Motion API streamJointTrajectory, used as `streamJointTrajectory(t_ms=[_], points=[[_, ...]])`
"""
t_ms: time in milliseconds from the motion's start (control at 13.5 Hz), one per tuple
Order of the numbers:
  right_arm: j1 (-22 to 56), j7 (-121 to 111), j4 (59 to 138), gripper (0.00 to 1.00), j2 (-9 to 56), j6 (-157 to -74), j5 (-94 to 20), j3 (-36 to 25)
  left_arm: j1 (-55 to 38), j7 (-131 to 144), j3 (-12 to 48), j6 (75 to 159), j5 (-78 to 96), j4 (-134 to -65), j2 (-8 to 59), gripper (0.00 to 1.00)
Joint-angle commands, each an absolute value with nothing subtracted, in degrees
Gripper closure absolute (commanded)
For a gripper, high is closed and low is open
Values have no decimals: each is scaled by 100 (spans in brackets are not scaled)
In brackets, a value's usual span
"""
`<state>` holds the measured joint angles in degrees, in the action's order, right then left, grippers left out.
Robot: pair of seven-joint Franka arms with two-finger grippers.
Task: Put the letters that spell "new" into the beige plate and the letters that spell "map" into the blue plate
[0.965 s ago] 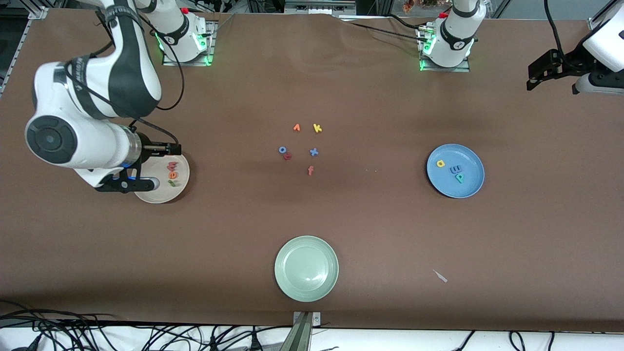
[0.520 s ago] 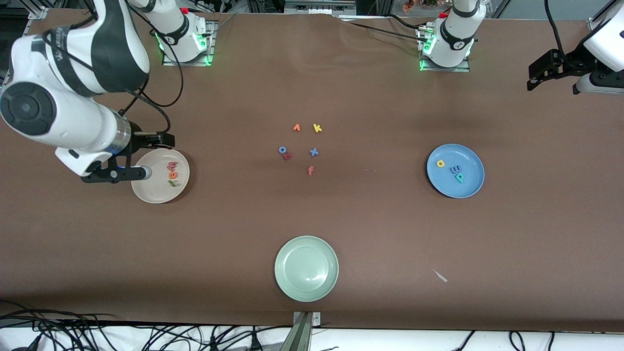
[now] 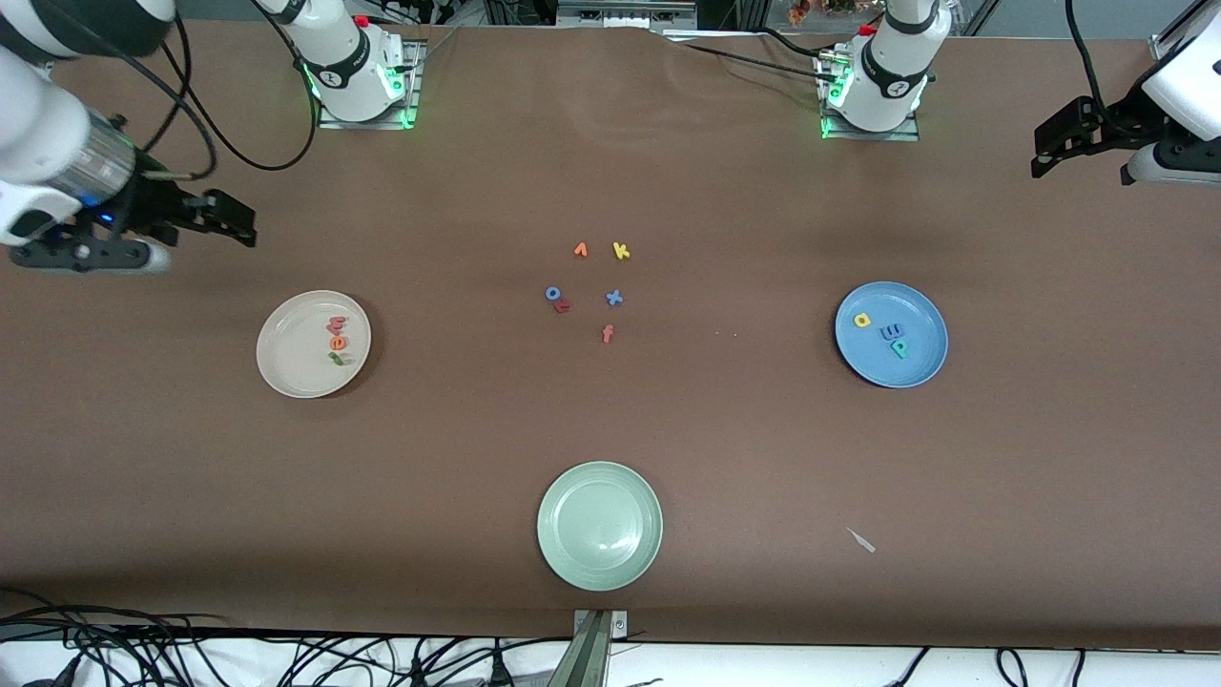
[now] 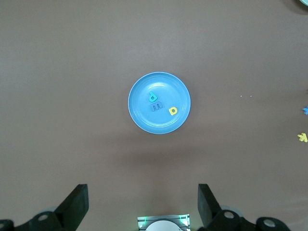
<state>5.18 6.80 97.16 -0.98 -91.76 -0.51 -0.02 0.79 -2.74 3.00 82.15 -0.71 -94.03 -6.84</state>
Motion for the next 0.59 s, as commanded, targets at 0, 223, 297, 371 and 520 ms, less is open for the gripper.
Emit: streamJointTrajectory(t_ms=[0,223,297,371,520], points=[[290,721,9836,0,-378,-8878,-228,123,62,-246,290,8156,44,-9229,-606,0],[272,721,9599,0,-299,-8641,-220,62,44,-237,299,8156,44,-9229,-606,0],[238,686,9545,0,-281,-8579,-202,44,44,-237,299,8156,44,-9229,-606,0],[229,668,9519,0,-238,-8587,-193,0,44,-246,299,8156,44,-9229,-606,0],[298,642,9519,0,-202,-8666,-150,-9,44,-237,299,8139,44,-9229,-606,0]])
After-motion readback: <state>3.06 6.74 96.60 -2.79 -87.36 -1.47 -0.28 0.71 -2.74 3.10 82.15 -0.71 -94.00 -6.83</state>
